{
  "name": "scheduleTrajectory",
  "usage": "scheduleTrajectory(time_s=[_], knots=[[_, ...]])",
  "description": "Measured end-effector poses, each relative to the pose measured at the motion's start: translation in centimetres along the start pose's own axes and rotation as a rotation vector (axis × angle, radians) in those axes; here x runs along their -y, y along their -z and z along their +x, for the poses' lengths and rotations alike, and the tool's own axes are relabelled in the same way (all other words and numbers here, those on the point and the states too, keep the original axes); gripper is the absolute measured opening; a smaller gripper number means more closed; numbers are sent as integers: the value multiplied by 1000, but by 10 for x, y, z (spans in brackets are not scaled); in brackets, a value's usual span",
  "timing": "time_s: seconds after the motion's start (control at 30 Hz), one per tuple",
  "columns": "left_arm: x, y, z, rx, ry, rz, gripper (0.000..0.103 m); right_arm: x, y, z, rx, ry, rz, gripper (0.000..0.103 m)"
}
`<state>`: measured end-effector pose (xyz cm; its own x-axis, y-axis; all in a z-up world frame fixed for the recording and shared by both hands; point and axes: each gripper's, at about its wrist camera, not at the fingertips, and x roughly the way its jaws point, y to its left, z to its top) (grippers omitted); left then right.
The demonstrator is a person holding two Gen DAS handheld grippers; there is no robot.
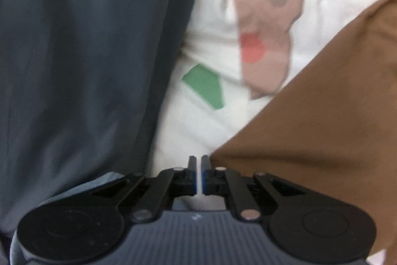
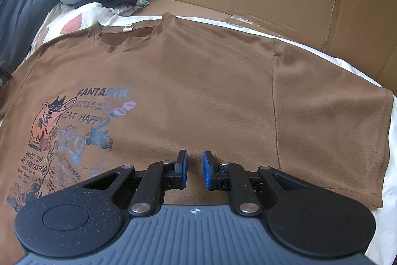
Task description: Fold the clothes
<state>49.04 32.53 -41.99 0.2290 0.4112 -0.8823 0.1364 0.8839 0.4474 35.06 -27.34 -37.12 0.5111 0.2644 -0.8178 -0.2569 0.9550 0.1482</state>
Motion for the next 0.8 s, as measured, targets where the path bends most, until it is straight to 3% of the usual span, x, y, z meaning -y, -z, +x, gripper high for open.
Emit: scheduleTrajectory(time_s=[0.07, 0.2, 0.37, 0.6, 0.8], knots=[[-7, 2, 3, -12, 0, -31, 1, -1, 0, 0, 0, -2, -1, 13], [-17, -1, -16, 53, 33, -99, 5, -3, -1, 1, 1, -6, -6, 13], [-11, -23, -55, 154, 165, -126, 8, -6, -4, 5, -1, -11, -13, 13], [30, -68, -99, 253, 303, -64, 8, -15, -11, 8, 11, -21, -26, 14], [71, -79, -107, 316, 410, -53, 6, -22, -19, 16, 17, -34, -41, 15]])
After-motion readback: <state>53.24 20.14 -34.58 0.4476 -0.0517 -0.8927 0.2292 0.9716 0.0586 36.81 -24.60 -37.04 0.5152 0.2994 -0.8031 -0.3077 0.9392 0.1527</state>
